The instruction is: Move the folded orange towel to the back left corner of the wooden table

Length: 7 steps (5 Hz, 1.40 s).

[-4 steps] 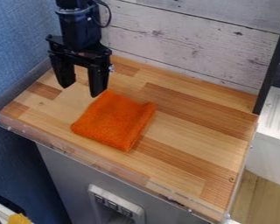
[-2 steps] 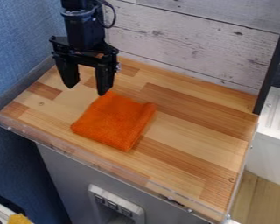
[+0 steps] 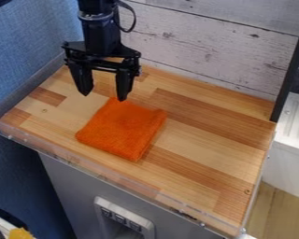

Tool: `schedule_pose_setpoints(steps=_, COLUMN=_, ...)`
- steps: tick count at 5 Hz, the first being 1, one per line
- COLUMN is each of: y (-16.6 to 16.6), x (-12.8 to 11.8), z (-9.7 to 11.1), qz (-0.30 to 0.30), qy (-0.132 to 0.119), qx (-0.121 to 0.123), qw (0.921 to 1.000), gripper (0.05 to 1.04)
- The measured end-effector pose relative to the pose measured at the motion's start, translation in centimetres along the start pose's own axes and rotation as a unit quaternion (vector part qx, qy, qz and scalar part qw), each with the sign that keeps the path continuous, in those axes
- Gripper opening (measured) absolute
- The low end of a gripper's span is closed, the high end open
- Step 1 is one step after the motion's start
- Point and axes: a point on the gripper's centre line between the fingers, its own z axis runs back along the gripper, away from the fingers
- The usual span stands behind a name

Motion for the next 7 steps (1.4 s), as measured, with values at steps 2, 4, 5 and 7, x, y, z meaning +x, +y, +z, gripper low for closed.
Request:
schedule_pose_setpoints(steps=2, y=-1.0, x=0.1, z=0.0, qz=0.054, qy=-0.007, qx=0.003, qw=0.9985, gripper=0.956)
schedule_pose_setpoints(steps=4, y=-1.7, x=0.3, z=-2.8, qz=0.084, qy=0.001, qx=0.004, qw=0.9964, gripper=0.369)
schedule_pose_setpoints(steps=5, y=-2.1, x=0.4, z=-4.7, qz=0.094, qy=0.007, qx=0.005, qw=0.9955, gripper=0.154)
schedule_pose_setpoints(steps=7, y=-2.6, x=0.7, z=-7.2, qz=0.102, qy=0.019, qx=0.005, qw=0.9946, gripper=0.063)
